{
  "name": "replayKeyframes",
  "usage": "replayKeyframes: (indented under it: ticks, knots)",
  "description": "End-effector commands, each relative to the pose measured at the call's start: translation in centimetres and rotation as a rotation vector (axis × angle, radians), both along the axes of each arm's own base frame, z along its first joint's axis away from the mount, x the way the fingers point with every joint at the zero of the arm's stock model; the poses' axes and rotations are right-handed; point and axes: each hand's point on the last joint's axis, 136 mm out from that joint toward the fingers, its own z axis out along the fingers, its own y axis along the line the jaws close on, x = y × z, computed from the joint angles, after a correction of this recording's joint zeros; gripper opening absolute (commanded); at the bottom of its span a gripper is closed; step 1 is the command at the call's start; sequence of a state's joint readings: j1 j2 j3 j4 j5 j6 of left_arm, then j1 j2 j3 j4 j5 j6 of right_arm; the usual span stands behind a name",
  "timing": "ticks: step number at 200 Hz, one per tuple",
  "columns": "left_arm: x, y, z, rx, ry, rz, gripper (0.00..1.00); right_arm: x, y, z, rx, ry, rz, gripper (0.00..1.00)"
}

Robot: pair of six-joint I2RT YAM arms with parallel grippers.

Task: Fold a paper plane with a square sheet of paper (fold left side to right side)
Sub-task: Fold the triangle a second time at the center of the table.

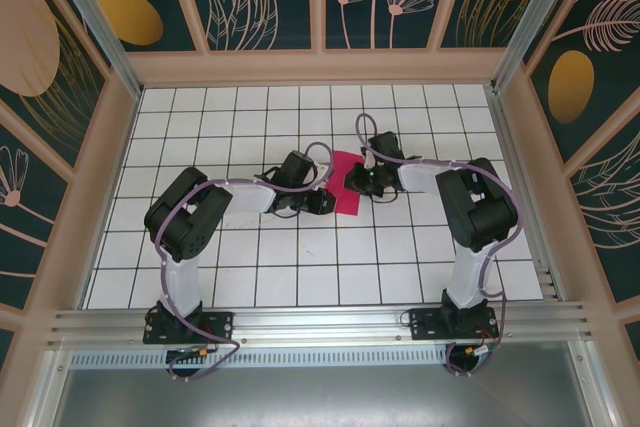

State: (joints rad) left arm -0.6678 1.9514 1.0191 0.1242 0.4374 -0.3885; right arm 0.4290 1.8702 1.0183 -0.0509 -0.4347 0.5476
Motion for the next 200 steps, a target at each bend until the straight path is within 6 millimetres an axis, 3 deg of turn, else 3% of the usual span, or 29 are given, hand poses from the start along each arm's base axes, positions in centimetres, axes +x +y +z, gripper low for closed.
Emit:
replayKeyframes:
  ticks: [1,29,75,130,200]
  knots:
    - [-1.1,1.2,-2.5,0.067,0.040,-0.006,0.17,-0.1,-0.4,2.9,0.012,-0.061,0.012,0.14]
    - [-1.3,1.5,-2.8,0.079,0.042,-0.005,0.14,-1.6,0.0,3.6,0.045,-0.065,0.025,0.10]
    - [-1.4,1.6,-3.0,0.082,0.042,-0.003,0.11,-3.6,2.2,1.9,0.073,-0.012,0.061,0.08]
    - [-1.4,1.6,-3.0,0.084,0.040,-0.001,0.10,-3.7,4.0,0.9,0.079,0.007,0.091,0.08]
    - [-1.3,1.6,-3.0,0.084,0.036,0.002,0.09,-3.2,4.1,-0.6,0.057,0.025,0.084,0.08]
